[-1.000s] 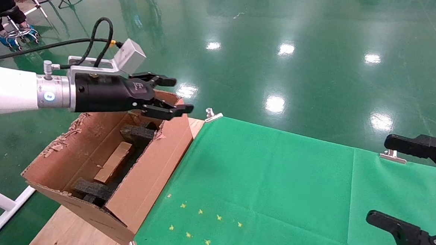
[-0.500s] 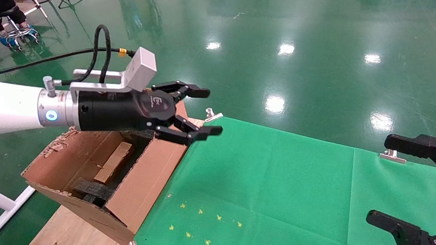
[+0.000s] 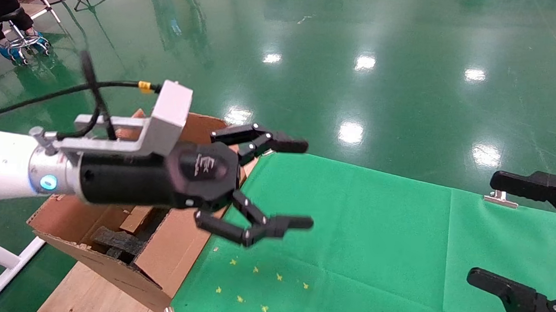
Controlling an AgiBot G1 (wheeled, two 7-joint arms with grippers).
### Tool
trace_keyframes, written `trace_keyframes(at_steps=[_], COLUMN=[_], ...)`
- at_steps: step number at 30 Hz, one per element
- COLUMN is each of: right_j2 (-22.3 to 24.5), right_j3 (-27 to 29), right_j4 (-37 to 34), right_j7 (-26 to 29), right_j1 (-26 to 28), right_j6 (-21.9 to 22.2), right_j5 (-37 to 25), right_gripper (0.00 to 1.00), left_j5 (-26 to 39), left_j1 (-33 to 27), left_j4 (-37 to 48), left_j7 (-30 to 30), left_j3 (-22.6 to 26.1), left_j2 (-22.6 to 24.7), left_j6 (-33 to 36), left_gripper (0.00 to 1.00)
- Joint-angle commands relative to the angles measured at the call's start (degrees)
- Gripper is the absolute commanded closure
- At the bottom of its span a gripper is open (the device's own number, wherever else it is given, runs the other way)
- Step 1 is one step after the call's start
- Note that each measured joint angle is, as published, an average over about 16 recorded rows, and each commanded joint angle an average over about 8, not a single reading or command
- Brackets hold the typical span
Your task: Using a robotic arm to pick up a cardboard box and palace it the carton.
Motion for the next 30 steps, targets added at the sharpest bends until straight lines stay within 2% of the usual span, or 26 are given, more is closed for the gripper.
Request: trace_keyframes(at_steps=[1,11,30], right_j2=[0.00,0.00,0.00], right_j3=[0.00,0.01,0.01], right_j4=[0.00,-0.01,-0.02], right_j7=[0.00,0.00,0.00], right_j1=[0.00,-0.02,-0.02], right_j6=[0.00,0.02,0.02], right_j5=[0.00,0.01,0.01], right_gripper=[0.00,0.00,0.00], left_j5=[-1.98,-7.22,-5.89], left_j1=[1.32,4.74,3.92], left_j4=[-1.58,-5.72,-4.64], left_j7=[0.50,1.67,1.45], left_j3=[-0.58,-2.14,-1.74], left_j2=[-0.09,-0.30,-0.29], left_j6=[0.68,2.49,1.99], left_gripper=[0.00,0.00,0.00])
